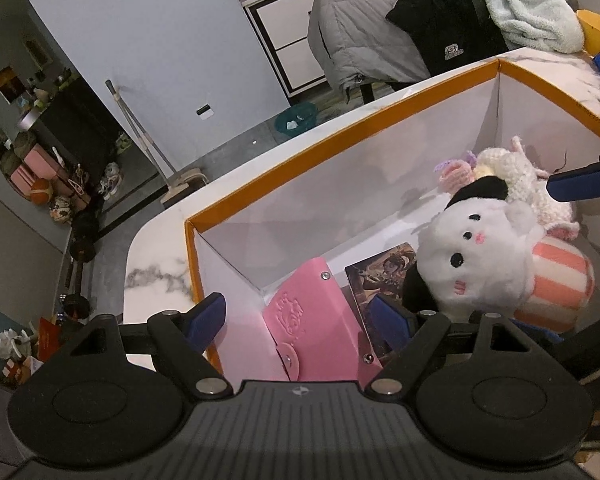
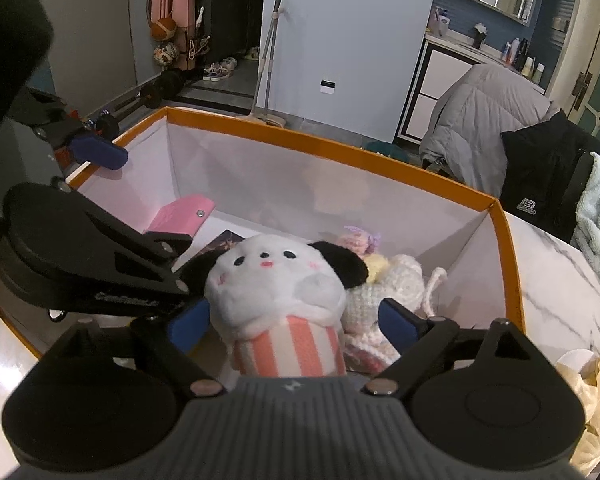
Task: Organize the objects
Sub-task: 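Lower both held items into the shoebox and open both tools, then withdraw both open tools from the shoebox back toward the table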
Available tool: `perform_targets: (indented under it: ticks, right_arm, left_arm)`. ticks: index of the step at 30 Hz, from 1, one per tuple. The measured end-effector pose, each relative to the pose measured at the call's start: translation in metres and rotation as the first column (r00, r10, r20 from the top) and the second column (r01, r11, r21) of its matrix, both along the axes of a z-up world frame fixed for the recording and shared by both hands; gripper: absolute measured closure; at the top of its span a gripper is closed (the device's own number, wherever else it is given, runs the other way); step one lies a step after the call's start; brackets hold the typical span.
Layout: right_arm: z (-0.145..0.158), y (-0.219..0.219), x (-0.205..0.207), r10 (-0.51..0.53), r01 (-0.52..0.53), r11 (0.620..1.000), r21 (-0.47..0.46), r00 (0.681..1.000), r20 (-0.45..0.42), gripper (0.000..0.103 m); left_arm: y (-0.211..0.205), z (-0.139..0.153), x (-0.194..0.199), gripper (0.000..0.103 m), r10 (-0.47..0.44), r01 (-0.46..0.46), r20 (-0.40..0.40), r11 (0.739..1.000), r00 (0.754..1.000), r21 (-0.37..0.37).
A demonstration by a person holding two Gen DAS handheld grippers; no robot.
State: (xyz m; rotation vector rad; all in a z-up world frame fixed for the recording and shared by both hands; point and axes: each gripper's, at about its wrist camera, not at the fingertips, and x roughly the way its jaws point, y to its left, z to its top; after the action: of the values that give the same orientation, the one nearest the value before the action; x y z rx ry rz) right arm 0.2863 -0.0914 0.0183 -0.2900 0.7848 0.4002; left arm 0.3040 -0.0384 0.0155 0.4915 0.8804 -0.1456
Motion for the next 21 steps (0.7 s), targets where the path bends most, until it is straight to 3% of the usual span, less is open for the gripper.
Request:
perform_targets:
  ticks: [13, 21]
  right_arm:
    - [0.025, -0.016, -0.018, -0.01, 0.008, 0.999, 0.047, 0.999, 0.041, 0.011]
    - [0.05, -0.032, -0.043, -0.016, 0.008, 0.995, 0.095, 0.997, 0.081, 0.01]
  left_arm:
    - [0.014, 0.026, -0.015, 0.008, 0.037, -0.036, 0.053, 0.999, 0.998, -0.026]
    - [0.033, 0.053, -0.039, 0.008, 0.07, -0.053, 0.112, 0.989, 0.991, -0.141]
